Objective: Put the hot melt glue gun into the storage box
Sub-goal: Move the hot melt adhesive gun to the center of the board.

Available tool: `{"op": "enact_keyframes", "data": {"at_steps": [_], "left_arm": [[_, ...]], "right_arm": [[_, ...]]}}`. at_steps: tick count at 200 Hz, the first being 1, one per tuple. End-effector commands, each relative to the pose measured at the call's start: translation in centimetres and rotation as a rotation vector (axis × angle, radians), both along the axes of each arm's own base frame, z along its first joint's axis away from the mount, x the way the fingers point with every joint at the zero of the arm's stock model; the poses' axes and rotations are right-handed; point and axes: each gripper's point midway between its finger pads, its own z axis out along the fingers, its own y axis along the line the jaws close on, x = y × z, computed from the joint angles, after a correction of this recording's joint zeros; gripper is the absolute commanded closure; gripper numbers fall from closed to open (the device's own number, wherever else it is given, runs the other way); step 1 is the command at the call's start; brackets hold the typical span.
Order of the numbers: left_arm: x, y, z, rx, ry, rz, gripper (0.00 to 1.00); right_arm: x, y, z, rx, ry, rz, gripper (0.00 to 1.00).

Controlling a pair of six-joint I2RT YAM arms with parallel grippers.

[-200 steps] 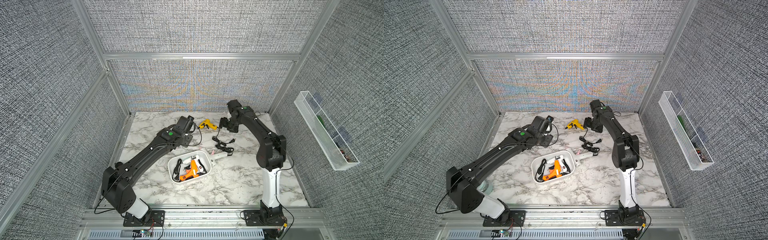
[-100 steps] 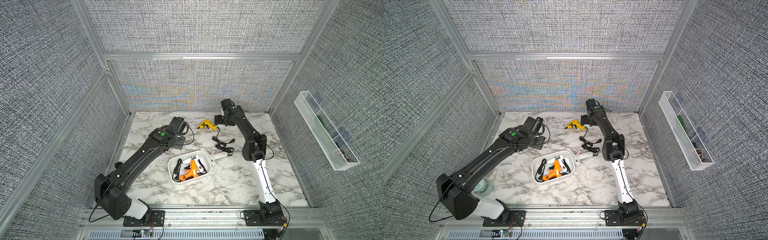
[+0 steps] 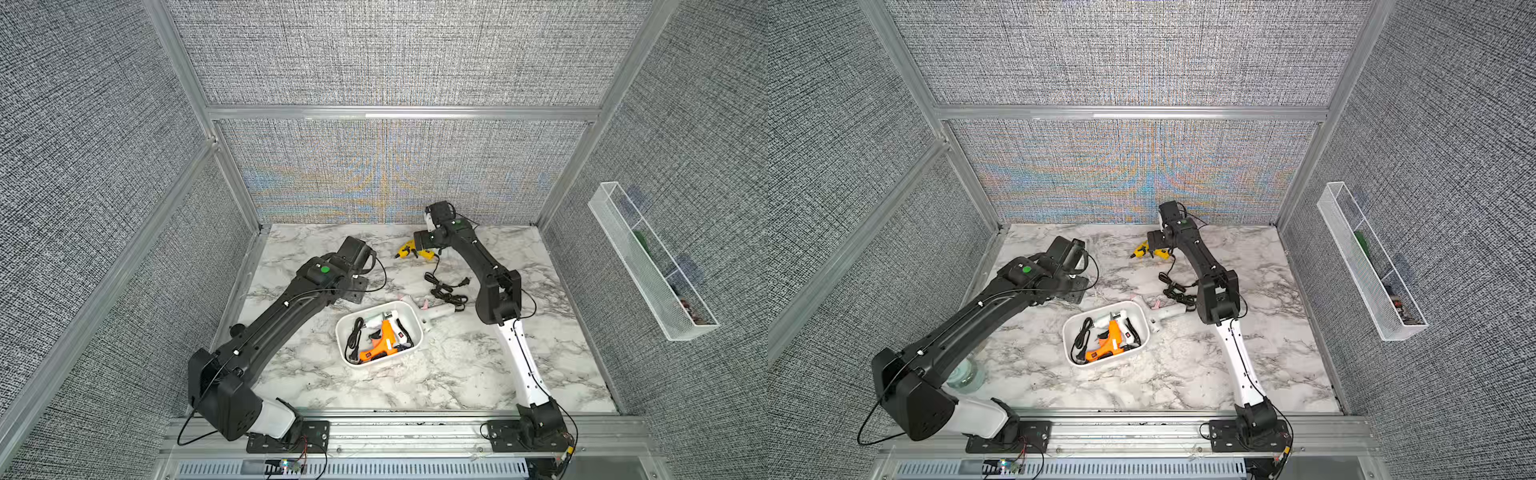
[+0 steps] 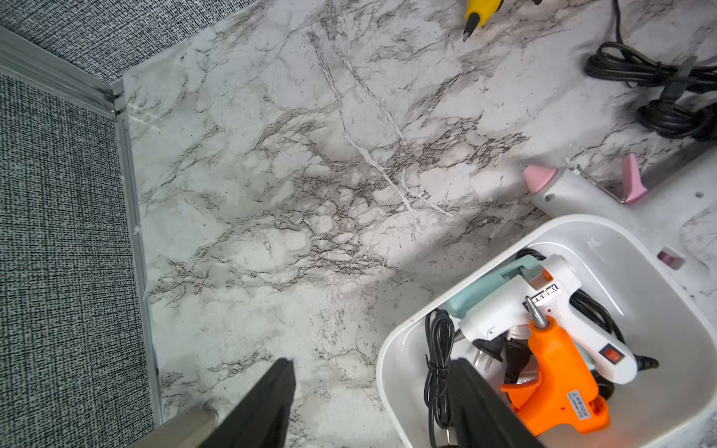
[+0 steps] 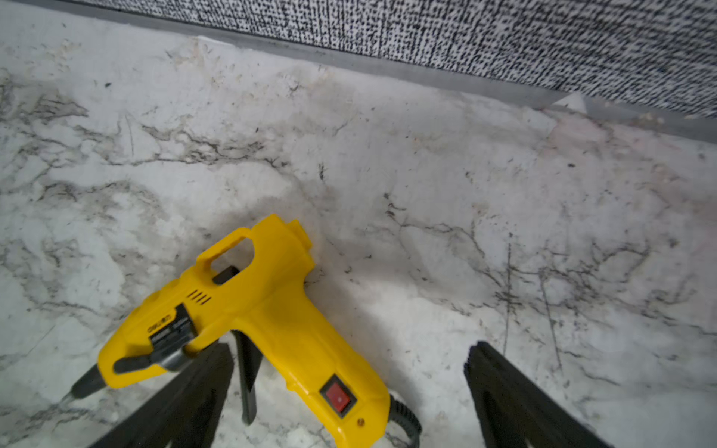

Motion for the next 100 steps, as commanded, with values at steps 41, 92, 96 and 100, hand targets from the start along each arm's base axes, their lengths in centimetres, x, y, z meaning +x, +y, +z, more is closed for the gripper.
{"op": "enact_keyframes", "data": {"at_steps": [41, 92, 96, 100], "left_arm": [[-0.1, -0.1, -0.4, 0.007, 0.021, -0.026, 0.32], [-0.3, -0.1, -0.6, 0.006, 0.03, -0.03, 0.33], [-0.2, -0.1, -0.7, 0.006, 0.031, -0.03, 0.33], [-0.2, -0.1, -0.7, 0.006, 0.033, -0.03, 0.33]], "right_arm": [[-0.2, -0.4, -0.7, -0.038, 0.002, -0.016, 0.08], [-2.3, -1.0, -1.4, -0.029, 0.099, -0.038, 0.18], [-2.4, -1.1, -1.3, -0.027, 0.104, -0.044, 0.18], [-2.6, -1.2, -1.4, -0.025, 0.114, -0.048, 0.18]]}}
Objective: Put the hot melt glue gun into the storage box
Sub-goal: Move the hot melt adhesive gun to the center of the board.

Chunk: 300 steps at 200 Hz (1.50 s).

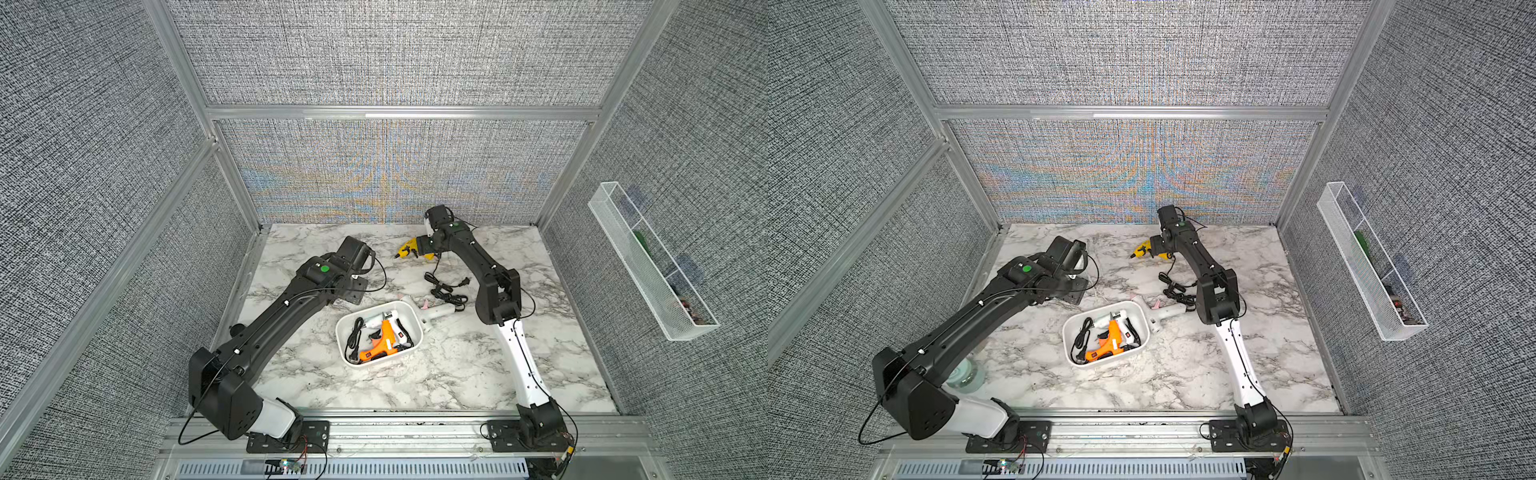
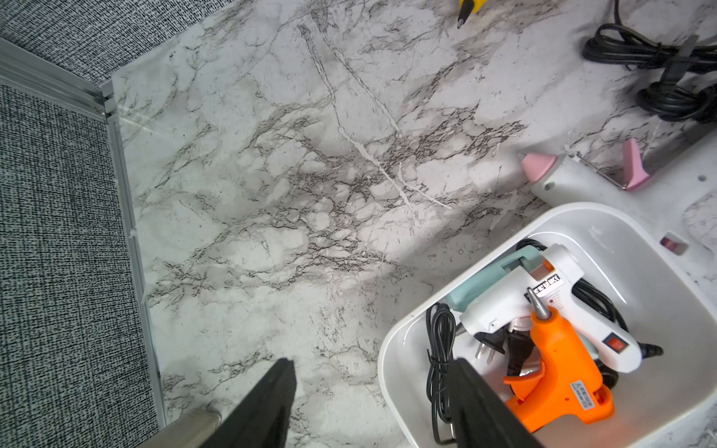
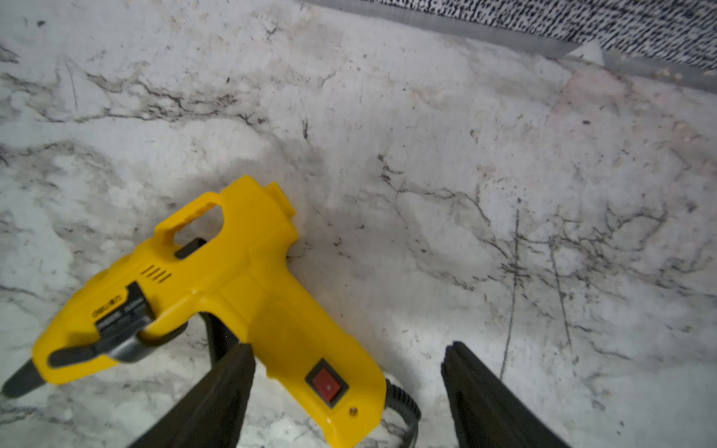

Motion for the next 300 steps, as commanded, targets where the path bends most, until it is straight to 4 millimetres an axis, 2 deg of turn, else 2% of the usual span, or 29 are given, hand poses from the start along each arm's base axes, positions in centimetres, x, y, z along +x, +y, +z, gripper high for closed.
{"op": "enact_keyframes", "data": {"at_steps": [1, 36, 54, 88, 114, 148, 176, 198, 221, 245, 263, 276, 300], "left_arm": [[-0.1, 0.1, -0.4, 0.004, 0.015, -0.003, 0.33], [0.0, -0.3, -0.5, -0.002, 0.021, -0.012, 0.33], [0.1, -0.4, -0.5, -0.002, 0.022, -0.021, 0.33], [0.3, -0.6, -0.4, 0.002, 0.021, -0.032, 0.33], [0.3, -0.5, -0.5, 0.005, 0.021, -0.031, 0.33], [0.1, -0.2, -0.5, 0.014, 0.017, -0.035, 0.33], [0.2, 0.0, -0.6, 0.019, 0.017, -0.034, 0.33], [0.2, -0.1, -0.8, 0.017, 0.017, -0.036, 0.33], [0.4, -0.2, -0.8, 0.015, 0.015, -0.041, 0.33], [0.6, -0.4, -0.6, 0.014, 0.009, -0.045, 0.33], [0.7, -0.5, -0.6, 0.014, 0.009, -0.049, 0.33], [0.7, -0.5, -0.7, 0.015, 0.013, -0.053, 0.33], [0.7, -0.5, -0.8, 0.019, 0.015, -0.057, 0.33]], "right_arm": [[-1.1, -0.6, 0.0, 0.011, 0.049, -0.035, 0.18], [-2.6, -0.9, -1.0, 0.03, 0.132, -0.064, 0.18], [-4.1, -0.9, -2.5, 0.054, 0.218, -0.078, 0.24], [-8.2, -1.1, -5.3, 0.027, 0.397, -0.1, 0.48], [-10.5, -2.5, -5.8, -0.03, 0.466, -0.151, 0.62], [-12.0, -3.1, -4.9, -0.042, 0.502, -0.198, 1.0], [-14.8, -3.1, -4.8, -0.06, 0.562, -0.202, 1.0], [-16.5, -2.1, -3.3, -0.035, 0.538, -0.182, 1.0], [-17.4, -0.1, 0.0, -0.012, 0.469, -0.109, 1.0], [-17.3, 1.8, 4.5, 0.035, 0.351, -0.055, 1.0], [-17.7, 2.5, 6.5, 0.051, 0.316, -0.032, 1.0], [-18.5, 2.5, 6.5, 0.045, 0.335, -0.025, 1.0], [-20.9, 2.0, 4.8, -0.009, 0.41, -0.006, 1.0]]}}
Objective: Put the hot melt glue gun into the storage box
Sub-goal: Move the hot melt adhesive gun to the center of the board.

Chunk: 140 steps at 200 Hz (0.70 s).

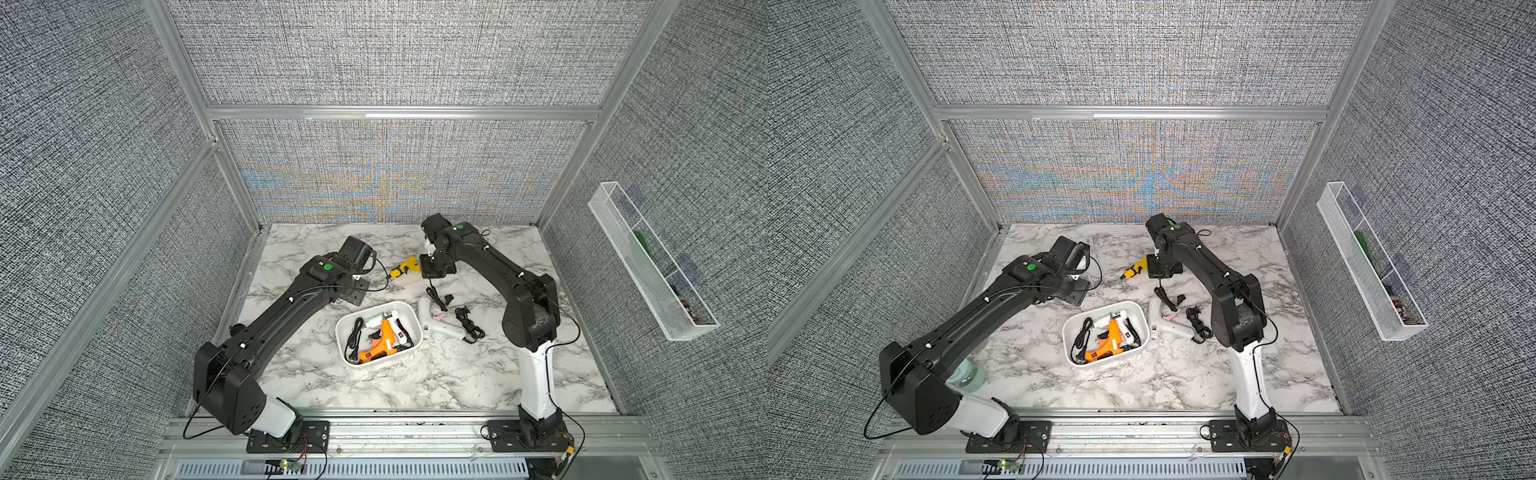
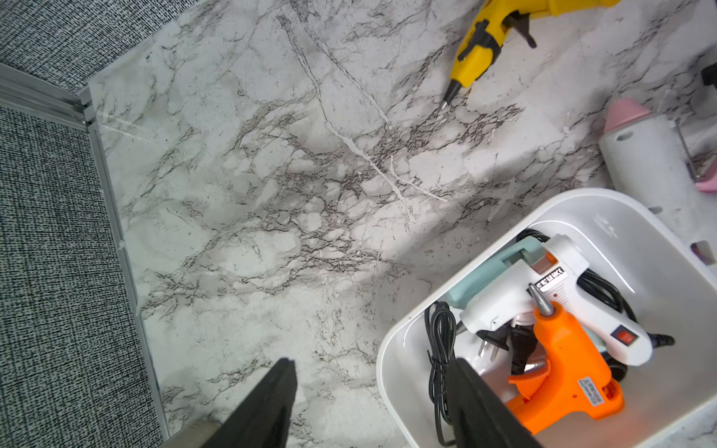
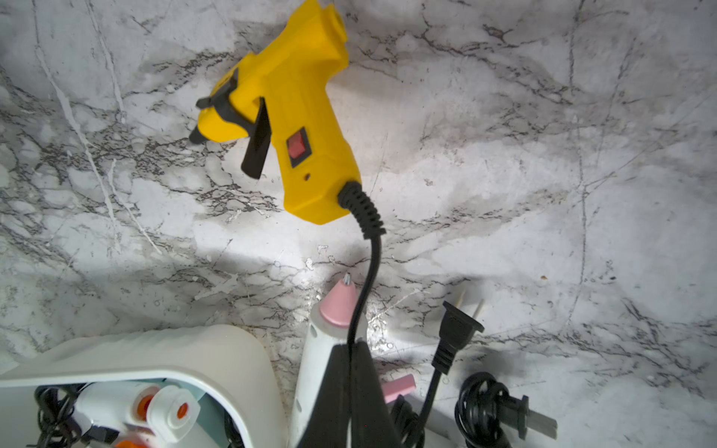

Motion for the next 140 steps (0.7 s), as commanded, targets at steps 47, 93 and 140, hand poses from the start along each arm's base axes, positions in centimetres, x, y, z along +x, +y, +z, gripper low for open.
{"op": "enact_keyframes", "data": {"at_steps": [47, 93, 140], "left_arm": [[0.5, 0.0, 0.6, 0.013, -0.021, -0.015, 0.33], [0.7, -0.1, 0.5, 0.015, -0.018, -0.019, 0.33], [0.8, -0.1, 0.7, 0.018, -0.023, -0.019, 0.33]], "right_arm": [[-7.6, -1.6, -3.4, -0.108, 0.199, 0.055, 1.0], [-5.2, -1.0, 0.1, -0.111, 0.068, 0.098, 0.48], [-0.7, 1.8, 2.0, -0.107, -0.069, 0.193, 0.2]]}}
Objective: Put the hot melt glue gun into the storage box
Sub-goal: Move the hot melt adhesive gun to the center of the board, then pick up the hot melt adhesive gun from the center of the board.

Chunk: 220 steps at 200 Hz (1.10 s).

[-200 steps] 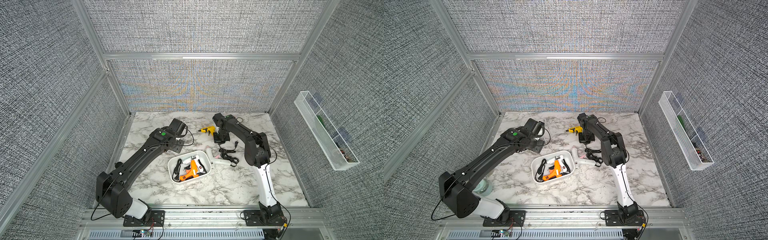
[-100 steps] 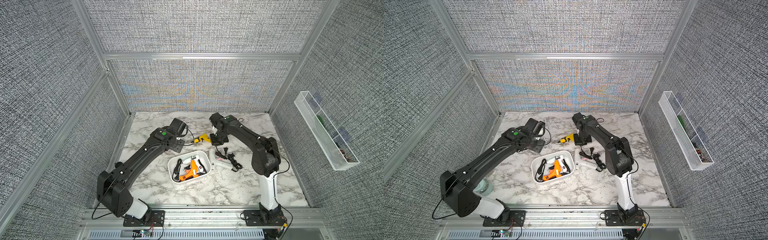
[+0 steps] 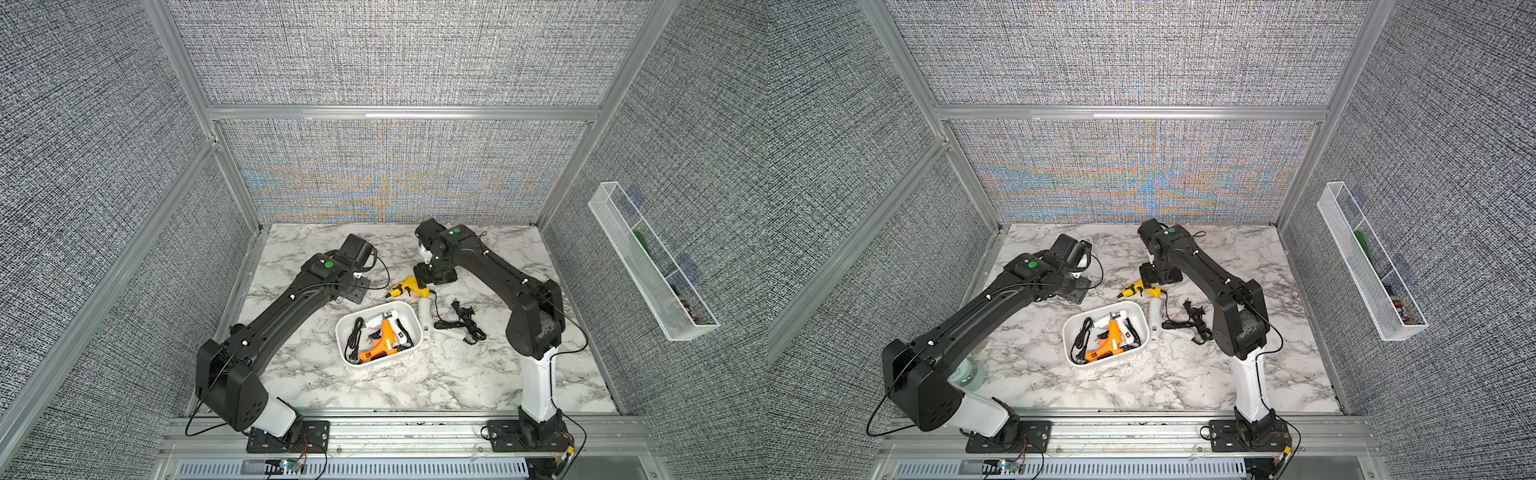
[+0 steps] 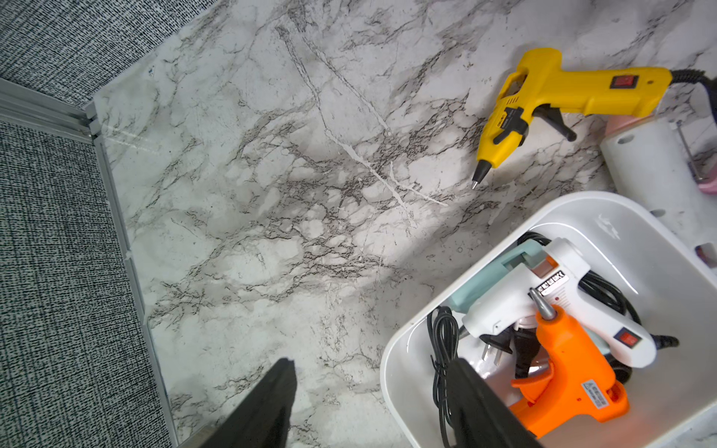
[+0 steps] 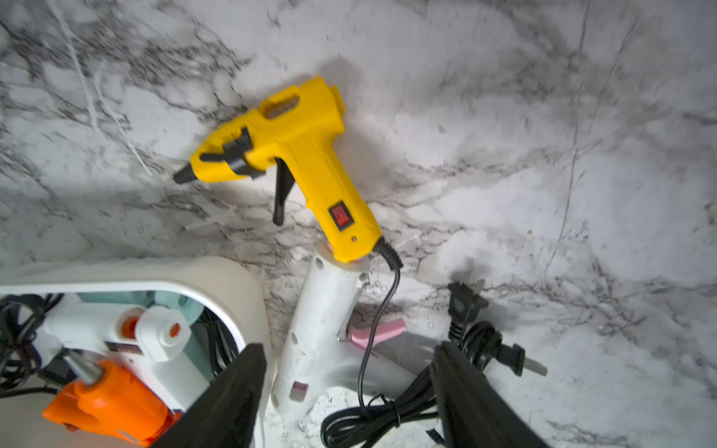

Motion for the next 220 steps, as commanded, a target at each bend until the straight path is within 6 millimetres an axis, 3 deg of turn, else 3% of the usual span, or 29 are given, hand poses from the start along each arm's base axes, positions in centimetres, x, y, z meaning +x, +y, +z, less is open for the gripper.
{"op": "enact_keyframes", "data": {"at_steps": [1, 51, 88, 158, 194, 220], "left_arm": [[0.3, 0.2, 0.3, 0.009, -0.015, 0.002, 0.33], [-0.1, 0.4, 0.5, 0.009, -0.012, 0.003, 0.33], [-0.5, 0.8, 0.6, 0.018, -0.009, 0.003, 0.33], [-1.1, 1.6, 0.1, 0.038, -0.007, 0.013, 0.33], [-0.9, 1.5, 0.0, 0.035, -0.008, 0.015, 0.33], [-1.0, 1.6, 0.1, 0.039, -0.011, 0.015, 0.33]], "right_arm": [[1.4, 0.4, -0.4, -0.03, -0.031, 0.056, 0.19], [4.6, 4.0, -2.9, -0.061, -0.102, 0.147, 0.1], [6.2, 4.2, -4.8, -0.104, -0.12, 0.148, 0.09], [3.4, 0.9, -9.2, -0.121, 0.029, 0.152, 0.12], [2.4, 1.4, -10.7, -0.085, 0.089, 0.155, 0.23], [2.2, 1.1, -11.0, -0.083, 0.108, 0.139, 0.38]]}}
